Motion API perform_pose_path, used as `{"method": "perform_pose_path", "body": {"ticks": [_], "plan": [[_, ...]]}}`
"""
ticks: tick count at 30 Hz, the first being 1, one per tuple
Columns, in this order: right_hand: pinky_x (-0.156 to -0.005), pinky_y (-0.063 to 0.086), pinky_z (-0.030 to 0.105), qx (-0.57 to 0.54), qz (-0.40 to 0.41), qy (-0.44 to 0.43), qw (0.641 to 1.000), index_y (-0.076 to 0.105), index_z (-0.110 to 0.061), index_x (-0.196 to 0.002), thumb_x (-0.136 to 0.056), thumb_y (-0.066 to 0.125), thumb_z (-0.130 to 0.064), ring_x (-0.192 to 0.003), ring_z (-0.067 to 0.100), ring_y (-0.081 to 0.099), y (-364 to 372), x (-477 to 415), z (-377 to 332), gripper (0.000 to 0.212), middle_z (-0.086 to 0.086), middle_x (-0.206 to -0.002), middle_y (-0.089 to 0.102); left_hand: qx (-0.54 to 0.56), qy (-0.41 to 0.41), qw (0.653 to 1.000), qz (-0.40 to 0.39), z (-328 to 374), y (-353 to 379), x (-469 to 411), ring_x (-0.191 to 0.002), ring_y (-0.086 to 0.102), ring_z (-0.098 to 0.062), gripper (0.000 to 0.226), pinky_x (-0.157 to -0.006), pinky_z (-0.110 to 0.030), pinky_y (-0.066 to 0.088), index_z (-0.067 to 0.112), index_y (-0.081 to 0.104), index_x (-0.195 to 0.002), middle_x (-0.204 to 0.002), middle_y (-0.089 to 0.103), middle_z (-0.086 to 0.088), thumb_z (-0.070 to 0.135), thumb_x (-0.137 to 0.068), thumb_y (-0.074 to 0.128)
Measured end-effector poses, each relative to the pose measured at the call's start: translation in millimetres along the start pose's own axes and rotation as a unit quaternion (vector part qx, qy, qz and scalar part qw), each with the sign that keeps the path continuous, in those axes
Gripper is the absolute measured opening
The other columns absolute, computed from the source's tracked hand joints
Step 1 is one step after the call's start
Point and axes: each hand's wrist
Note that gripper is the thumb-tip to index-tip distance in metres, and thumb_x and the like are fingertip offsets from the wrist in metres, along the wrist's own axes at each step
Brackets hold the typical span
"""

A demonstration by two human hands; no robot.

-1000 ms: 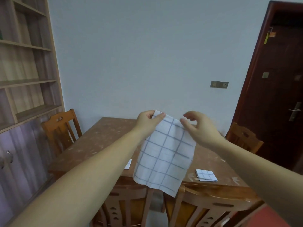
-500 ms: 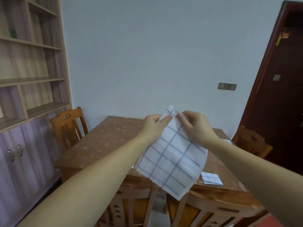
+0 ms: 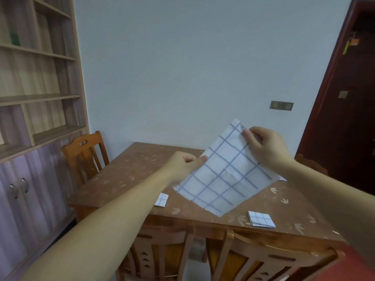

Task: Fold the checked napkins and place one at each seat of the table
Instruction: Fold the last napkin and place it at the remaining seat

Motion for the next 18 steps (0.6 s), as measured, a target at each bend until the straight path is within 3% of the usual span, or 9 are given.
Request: {"method": "perform_pose_path", "body": {"ticks": [2,4,7,8,10,12,14,16,18], "plan": [[-0.051,0.028,0.020,-0.014,-0.020,-0.007,1.000,0.050,-0.015,-0.060,-0.099,0.053,-0.029,-0.055,0.015,0.038,0,0,-6,0.042,0.001,-0.052,0.040,0.031,-0.011,0.998,-0.057,10,2,1,-0.078,0.070,-0.018,0.031,-0.076,-0.028,0.054,0.010,0.074,-0.085,-0.084,0.074,-0.001,0.040,-0.090,0.066],[-0.050,0.028,0.018,-0.025,-0.047,0.007,0.999,0.046,-0.020,-0.055,-0.097,0.056,-0.030,-0.052,0.009,0.035,-2,0,-11,0.045,-0.005,-0.050,0.035,0.041,-0.018,0.996,-0.079,16,5,0,-0.088,0.073,-0.016,0.022,-0.078,-0.028,0.058,0.013,0.075,-0.097,-0.095,0.077,-0.001,0.032,-0.088,0.070],[-0.062,0.042,0.025,-0.079,-0.060,0.096,0.990,0.070,-0.013,-0.072,-0.091,0.064,-0.039,-0.064,0.012,0.053,-18,0,-10,0.033,0.008,-0.066,0.062,0.093,-0.015,0.994,-0.054,17,9,-2,-0.080,0.073,-0.015,0.016,-0.066,-0.023,0.057,0.009,0.075,-0.094,-0.091,0.077,-0.004,0.023,-0.087,0.072],[-0.068,0.048,0.029,-0.159,-0.071,0.148,0.973,0.075,-0.010,-0.084,-0.090,0.065,-0.042,-0.070,0.015,0.060,-23,0,-7,0.034,0.013,-0.079,0.071,0.119,-0.012,0.992,-0.038,16,9,-3,-0.078,0.072,-0.015,0.016,-0.065,-0.025,0.057,0.006,0.075,-0.094,-0.090,0.076,-0.006,0.021,-0.087,0.071],[-0.073,0.055,0.033,-0.345,-0.136,0.240,0.897,0.072,-0.007,-0.106,-0.092,0.056,-0.048,-0.082,0.023,0.070,-30,5,0,0.046,0.015,-0.100,0.075,0.150,-0.011,0.989,0.001,14,10,-5,-0.080,0.070,-0.019,0.023,-0.073,-0.031,0.057,-0.001,0.073,-0.097,-0.095,0.075,-0.014,0.021,-0.088,0.071],[-0.070,0.058,0.032,-0.457,-0.182,0.275,0.826,0.072,-0.013,-0.108,-0.089,0.050,-0.056,-0.087,0.025,0.072,-28,12,8,0.052,0.014,-0.103,0.074,0.175,-0.013,0.983,0.046,14,12,-8,-0.083,0.067,-0.023,0.030,-0.077,-0.034,0.055,-0.007,0.070,-0.100,-0.097,0.072,-0.018,0.021,-0.088,0.070],[-0.071,0.059,0.030,-0.514,-0.188,0.289,0.785,0.074,-0.017,-0.104,-0.080,0.057,-0.060,-0.088,0.028,0.069,-17,18,14,0.052,0.015,-0.097,0.072,0.204,-0.008,0.976,0.082,15,15,-10,-0.082,0.062,-0.023,0.030,-0.075,-0.034,0.050,-0.006,0.070,-0.096,-0.091,0.067,-0.015,0.023,-0.088,0.071],[-0.075,0.061,0.033,-0.517,-0.202,0.295,0.777,0.070,-0.016,-0.112,-0.079,0.058,-0.051,-0.093,0.024,0.072,-6,23,13,0.050,0.009,-0.104,0.075,0.212,0.000,0.972,0.102,14,17,-12,-0.080,0.055,-0.023,0.037,-0.074,-0.035,0.043,-0.005,0.067,-0.087,-0.086,0.059,-0.011,0.031,-0.083,0.075],[-0.076,0.060,0.034,-0.458,-0.210,0.295,0.812,0.066,-0.012,-0.117,-0.084,0.065,-0.032,-0.094,0.020,0.073,3,26,10,0.038,0.004,-0.107,0.075,0.218,-0.002,0.969,0.115,12,20,-12,-0.079,0.056,-0.022,0.040,-0.074,-0.035,0.044,-0.011,0.067,-0.086,-0.084,0.060,-0.010,0.029,-0.085,0.074]]}}
Point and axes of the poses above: each hand's wrist, its own x-axis away from the middle knuckle, its own y-axis out of the palm, z = x × y
